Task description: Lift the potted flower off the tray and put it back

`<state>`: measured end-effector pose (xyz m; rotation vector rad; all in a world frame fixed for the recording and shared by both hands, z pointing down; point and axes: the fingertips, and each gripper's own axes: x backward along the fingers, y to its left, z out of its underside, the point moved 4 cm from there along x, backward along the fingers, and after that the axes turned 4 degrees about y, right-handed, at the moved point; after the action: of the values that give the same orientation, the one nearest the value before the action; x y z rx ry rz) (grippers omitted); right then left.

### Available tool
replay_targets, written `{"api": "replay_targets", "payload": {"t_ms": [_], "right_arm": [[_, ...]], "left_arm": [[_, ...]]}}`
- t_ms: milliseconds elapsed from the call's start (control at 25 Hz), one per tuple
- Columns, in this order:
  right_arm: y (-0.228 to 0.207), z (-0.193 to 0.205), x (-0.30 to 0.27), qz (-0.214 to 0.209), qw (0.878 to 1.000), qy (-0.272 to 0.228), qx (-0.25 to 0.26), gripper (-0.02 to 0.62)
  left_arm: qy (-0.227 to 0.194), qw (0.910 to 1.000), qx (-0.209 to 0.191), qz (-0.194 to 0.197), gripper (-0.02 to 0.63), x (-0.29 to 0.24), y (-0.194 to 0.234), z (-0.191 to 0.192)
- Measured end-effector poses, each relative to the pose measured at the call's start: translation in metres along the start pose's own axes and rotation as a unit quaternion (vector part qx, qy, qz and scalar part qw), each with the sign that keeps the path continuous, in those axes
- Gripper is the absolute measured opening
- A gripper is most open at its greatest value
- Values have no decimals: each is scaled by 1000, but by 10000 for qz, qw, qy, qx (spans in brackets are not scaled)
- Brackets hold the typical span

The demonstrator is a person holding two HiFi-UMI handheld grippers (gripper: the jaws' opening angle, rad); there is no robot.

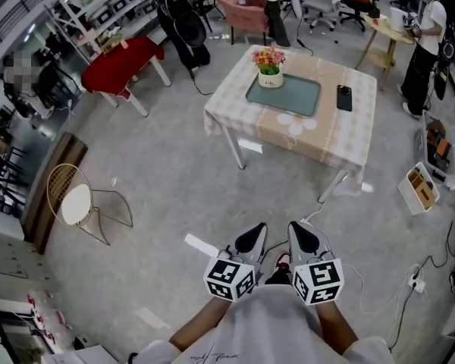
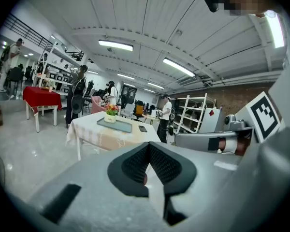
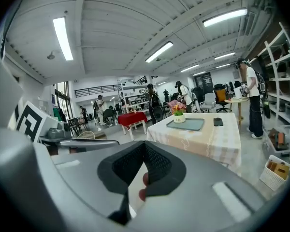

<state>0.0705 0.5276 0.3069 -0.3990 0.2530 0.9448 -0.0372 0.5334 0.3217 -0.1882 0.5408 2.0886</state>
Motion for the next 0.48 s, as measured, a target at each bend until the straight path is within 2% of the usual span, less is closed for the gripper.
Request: {"api": "replay_targets", "payload": {"t_ms": [240,480], "right_arm": [[-29,-16,-26,-151,9999,-25,-34,8],[-53,-19,-40,-141,9998,-39,-141,8]], "left_arm": [[-1,9997,-87,-237,-2,-34,14,-21],[195,9996,-204,-79,-2,-64,6,-20]]}}
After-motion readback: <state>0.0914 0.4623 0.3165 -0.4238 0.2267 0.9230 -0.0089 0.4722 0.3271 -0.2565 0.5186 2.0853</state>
